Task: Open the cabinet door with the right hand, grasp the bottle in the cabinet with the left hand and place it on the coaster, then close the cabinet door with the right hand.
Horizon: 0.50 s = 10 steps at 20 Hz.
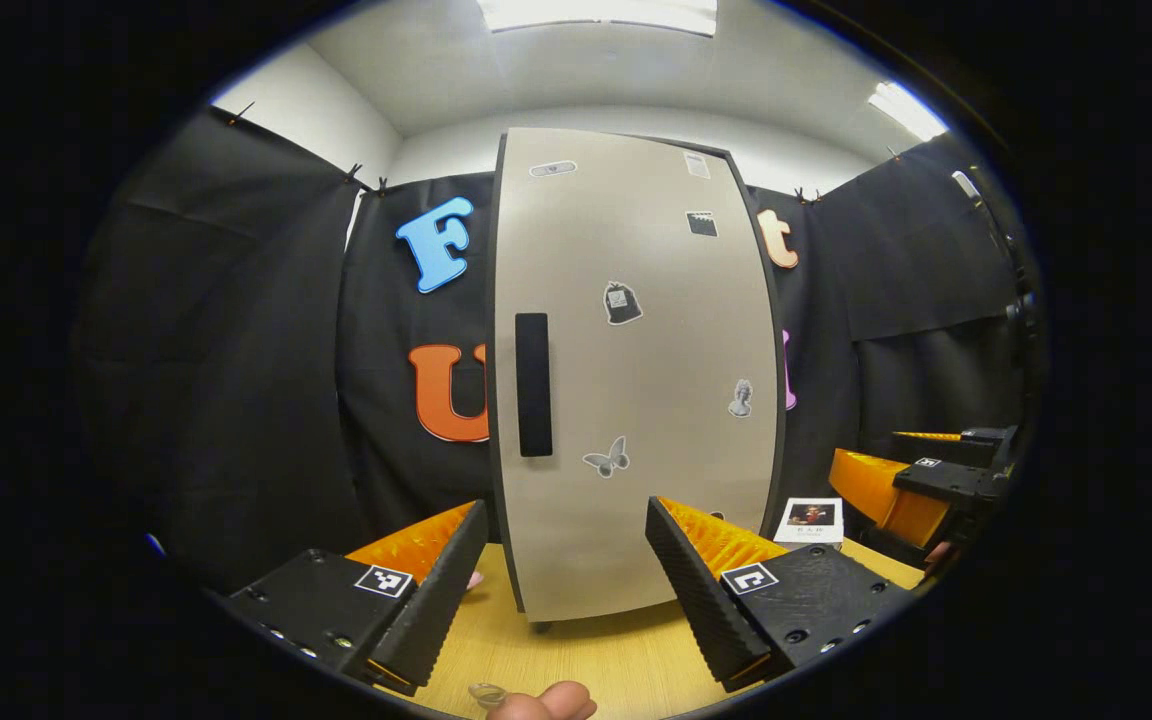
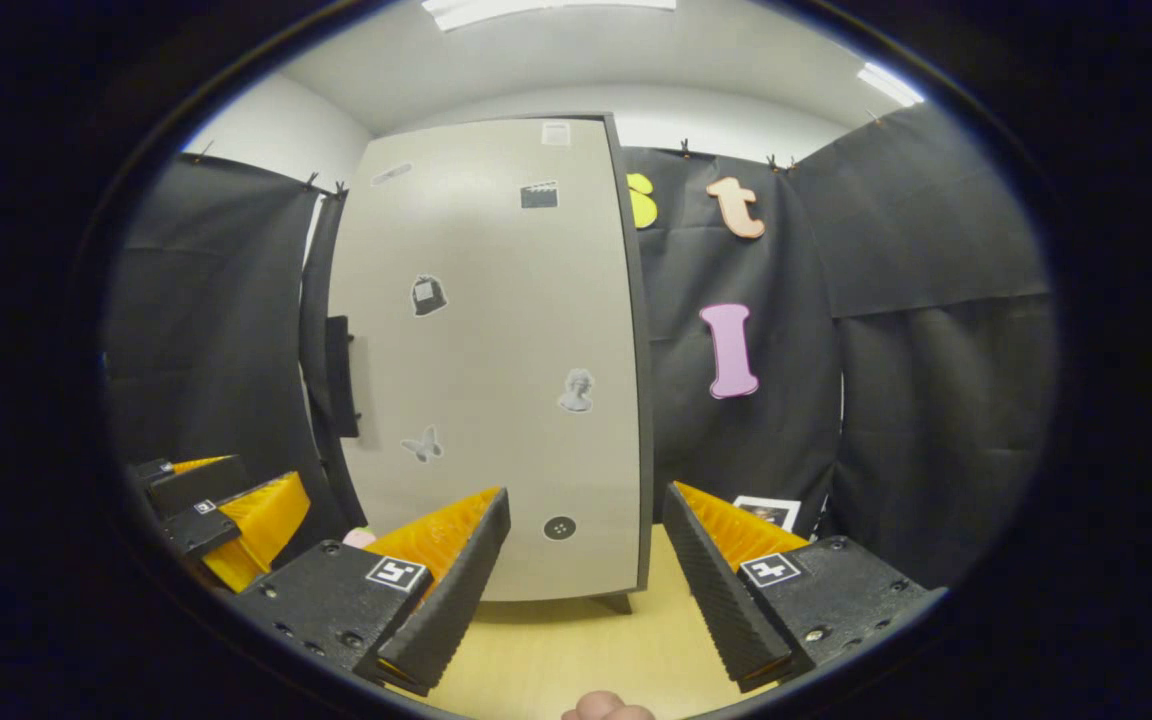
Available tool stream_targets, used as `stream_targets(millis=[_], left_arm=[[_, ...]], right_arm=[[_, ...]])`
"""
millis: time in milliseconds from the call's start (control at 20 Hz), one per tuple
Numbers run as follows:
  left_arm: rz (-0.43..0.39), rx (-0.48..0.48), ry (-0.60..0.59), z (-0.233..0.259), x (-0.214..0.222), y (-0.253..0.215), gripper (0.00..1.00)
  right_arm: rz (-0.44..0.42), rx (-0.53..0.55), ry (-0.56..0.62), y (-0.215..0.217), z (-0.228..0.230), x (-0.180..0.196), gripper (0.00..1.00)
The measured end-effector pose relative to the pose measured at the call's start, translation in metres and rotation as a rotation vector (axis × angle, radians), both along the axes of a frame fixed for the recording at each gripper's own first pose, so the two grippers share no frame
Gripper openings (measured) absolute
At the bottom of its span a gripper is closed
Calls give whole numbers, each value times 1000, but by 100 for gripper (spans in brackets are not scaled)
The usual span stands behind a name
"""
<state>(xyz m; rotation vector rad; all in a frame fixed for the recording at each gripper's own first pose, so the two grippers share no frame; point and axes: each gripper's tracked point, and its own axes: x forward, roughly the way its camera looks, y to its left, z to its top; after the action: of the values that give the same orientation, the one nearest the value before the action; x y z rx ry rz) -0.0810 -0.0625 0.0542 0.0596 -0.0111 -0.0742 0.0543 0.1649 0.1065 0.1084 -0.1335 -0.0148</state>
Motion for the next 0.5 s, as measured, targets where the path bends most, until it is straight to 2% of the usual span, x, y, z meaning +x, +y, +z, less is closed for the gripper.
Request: stream_targets(millis=[50, 100, 150, 500], left_arm=[[0, -2, 3, -1, 1, -1, 96], [6, 1, 5, -1, 1, 1, 96], [9, 4, 4, -1, 2, 2, 96], [18, 0, 5, 0, 5, 3, 96]], right_arm=[[3, -2, -3, 1, 1, 1, 95], [3, -6, -4, 2, 2, 1, 99], [6, -8, -5, 2, 2, 1, 95], [19, -17, 2, 6, 0, 7, 95]])
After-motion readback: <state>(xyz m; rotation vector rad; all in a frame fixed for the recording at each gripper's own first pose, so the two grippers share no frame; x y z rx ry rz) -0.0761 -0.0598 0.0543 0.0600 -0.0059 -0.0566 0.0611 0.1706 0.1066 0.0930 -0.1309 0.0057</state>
